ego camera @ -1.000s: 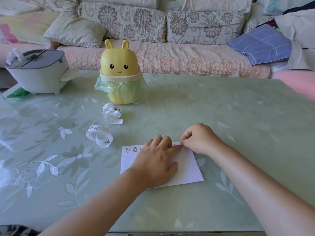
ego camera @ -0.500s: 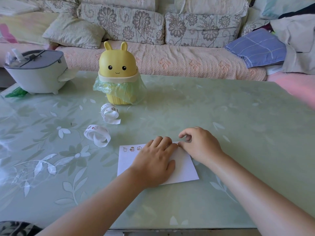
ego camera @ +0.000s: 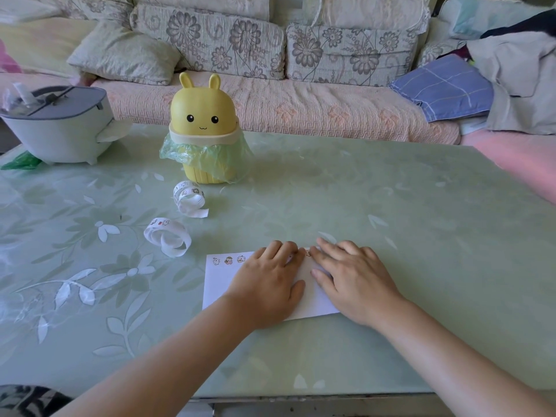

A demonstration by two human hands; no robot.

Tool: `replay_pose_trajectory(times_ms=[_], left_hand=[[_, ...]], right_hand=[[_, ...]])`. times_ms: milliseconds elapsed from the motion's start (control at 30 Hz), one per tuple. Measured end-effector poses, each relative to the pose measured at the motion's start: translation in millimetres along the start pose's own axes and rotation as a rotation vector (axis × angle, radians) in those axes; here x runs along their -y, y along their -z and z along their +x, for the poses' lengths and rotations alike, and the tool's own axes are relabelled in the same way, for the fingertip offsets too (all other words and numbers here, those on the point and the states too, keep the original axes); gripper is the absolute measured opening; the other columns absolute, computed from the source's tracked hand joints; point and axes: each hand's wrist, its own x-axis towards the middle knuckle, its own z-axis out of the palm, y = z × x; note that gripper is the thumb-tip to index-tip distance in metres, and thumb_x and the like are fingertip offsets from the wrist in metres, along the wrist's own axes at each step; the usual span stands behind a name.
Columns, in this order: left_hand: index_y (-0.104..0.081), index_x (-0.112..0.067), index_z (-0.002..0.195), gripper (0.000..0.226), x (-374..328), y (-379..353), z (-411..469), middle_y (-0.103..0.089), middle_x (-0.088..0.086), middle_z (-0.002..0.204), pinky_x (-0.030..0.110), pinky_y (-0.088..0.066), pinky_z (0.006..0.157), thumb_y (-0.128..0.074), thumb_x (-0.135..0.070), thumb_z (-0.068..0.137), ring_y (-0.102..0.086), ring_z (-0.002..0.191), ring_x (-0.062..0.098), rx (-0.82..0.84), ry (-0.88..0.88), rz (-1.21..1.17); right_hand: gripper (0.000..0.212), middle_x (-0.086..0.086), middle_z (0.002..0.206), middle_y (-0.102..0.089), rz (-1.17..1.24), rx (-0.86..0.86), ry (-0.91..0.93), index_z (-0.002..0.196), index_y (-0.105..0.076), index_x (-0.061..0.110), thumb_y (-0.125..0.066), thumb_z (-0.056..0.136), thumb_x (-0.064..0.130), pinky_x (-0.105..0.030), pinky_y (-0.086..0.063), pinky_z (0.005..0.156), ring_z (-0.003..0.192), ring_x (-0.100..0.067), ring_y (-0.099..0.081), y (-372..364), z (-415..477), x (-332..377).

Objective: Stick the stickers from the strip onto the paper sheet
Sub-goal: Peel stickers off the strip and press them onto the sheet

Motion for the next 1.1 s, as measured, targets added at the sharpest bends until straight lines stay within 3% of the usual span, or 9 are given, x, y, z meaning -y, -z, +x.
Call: replay_pose_trajectory(times_ms=[167,267,367,500,667,767,833,933,1100], left_hand=[[-0.055,-0.017,0.136,0.062,3,7,-4,-0.052,-0.005,0.132,0.029,-0.045,0.089,-0.027,-0.049,0.090,-0.047,0.119,0.017,0.078,0.023,-0.048],[-0.033,-0.022,0.152,0.072,6,5,-10,-0.031,-0.010,0.155,0.023,-0.022,0.112,-0.016,-0.055,0.090,-0.023,0.143,0.010,0.133,0.040,-0.115],[-0.005,-0.026,0.157,0.082,13,2,-17,0.003,-0.012,0.164,0.023,0.008,0.119,-0.002,-0.064,0.085,0.009,0.149,0.004,0.243,0.055,-0.109],[0.008,-0.025,0.156,0.089,28,6,-29,0.020,-0.011,0.160,0.027,0.010,0.120,0.006,-0.070,0.080,0.020,0.146,0.002,0.276,0.128,-0.049],[-0.001,-0.024,0.157,0.091,42,19,-40,0.009,-0.010,0.163,0.023,0.008,0.118,0.003,-0.069,0.078,0.012,0.148,0.003,0.286,0.138,-0.123],[-0.034,-0.027,0.151,0.077,43,31,-45,-0.035,-0.012,0.154,0.028,-0.023,0.115,-0.014,-0.063,0.085,-0.032,0.141,0.011,0.092,0.184,-0.177],[-0.060,-0.028,0.127,0.052,47,38,-46,-0.062,-0.011,0.119,0.034,-0.045,0.090,-0.032,-0.051,0.089,-0.059,0.107,0.017,-0.111,0.196,-0.178],[-0.064,-0.028,0.097,0.017,59,54,-49,-0.058,-0.014,0.088,0.029,-0.045,0.063,-0.051,-0.033,0.088,-0.057,0.079,0.014,-0.305,0.335,-0.232],[-0.060,-0.026,0.081,0.007,76,78,-60,-0.061,-0.011,0.080,0.024,-0.039,0.054,-0.057,-0.024,0.086,-0.055,0.069,0.010,-0.386,0.765,-0.394]], right_hand=[[0.090,0.006,0.168,-0.005,0.086,0.060,0.033,0.158,-0.023,0.021,0.004,0.081,0.060,-0.036,-0.015,0.121,0.154,-0.011,-0.003,0,2,7],[0.093,0.011,0.166,0.014,0.167,0.145,0.084,0.161,-0.004,0.022,0.007,0.078,0.063,-0.035,0.002,0.124,0.150,-0.003,0.019,-6,4,6],[0.091,0.012,0.164,0.017,0.150,0.156,0.078,0.161,0.001,0.024,0.009,0.079,0.063,-0.035,0.003,0.125,0.150,-0.001,0.018,-10,4,4],[0.071,0.012,0.166,0.011,0.143,0.157,-0.001,0.161,-0.003,0.023,-0.011,0.098,0.056,-0.036,0.002,0.125,0.151,0.000,0.012,-6,4,8],[0.058,0.007,0.167,-0.009,0.151,0.144,-0.069,0.158,-0.023,0.022,-0.029,0.105,0.046,-0.037,-0.011,0.122,0.153,-0.009,-0.006,12,12,20],[0.050,0.005,0.157,-0.033,0.168,0.040,-0.045,0.151,-0.036,0.023,-0.039,0.103,0.039,-0.034,-0.022,0.115,0.144,-0.016,-0.030,19,22,31],[0.045,0.006,0.148,-0.044,0.217,-0.017,-0.020,0.145,-0.045,0.025,-0.045,0.101,0.034,-0.034,-0.030,0.110,0.134,-0.018,-0.042,23,30,43],[0.036,0.009,0.136,-0.054,0.402,-0.069,-0.028,0.134,-0.057,0.027,-0.052,0.098,0.030,-0.033,-0.042,0.100,0.115,-0.016,-0.055,32,46,68],[0.024,0.016,0.112,-0.065,0.716,-0.112,-0.018,0.118,-0.067,0.028,-0.056,0.097,0.025,-0.024,-0.045,0.084,0.076,-0.001,-0.053,37,72,110]])
